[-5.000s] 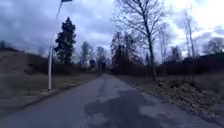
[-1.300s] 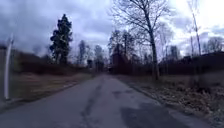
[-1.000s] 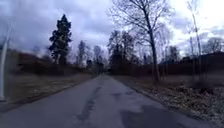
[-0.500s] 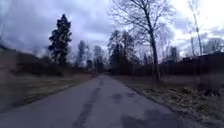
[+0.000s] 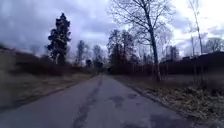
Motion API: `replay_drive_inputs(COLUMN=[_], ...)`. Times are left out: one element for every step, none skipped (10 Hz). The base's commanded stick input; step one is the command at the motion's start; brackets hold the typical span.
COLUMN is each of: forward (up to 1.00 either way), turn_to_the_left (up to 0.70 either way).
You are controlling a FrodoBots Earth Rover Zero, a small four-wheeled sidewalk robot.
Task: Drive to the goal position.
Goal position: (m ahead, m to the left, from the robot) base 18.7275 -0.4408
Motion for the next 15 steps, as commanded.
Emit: replay_drive_inputs(forward=[0.50, 0.50, 0.50, 0.50, 0.50, 0.50, 0.50, 0.50, 0.50, 0.50, 0.50, 0.50, 0.50, 0.50, 0.50], turn_to_the_left=[0.00, 0.00, 0.00, 0.00, 0.00, 0.00, 0.00, 0.00, 0.00, 0.00, 0.00, 0.00, 0.00, 0.00, 0.00])
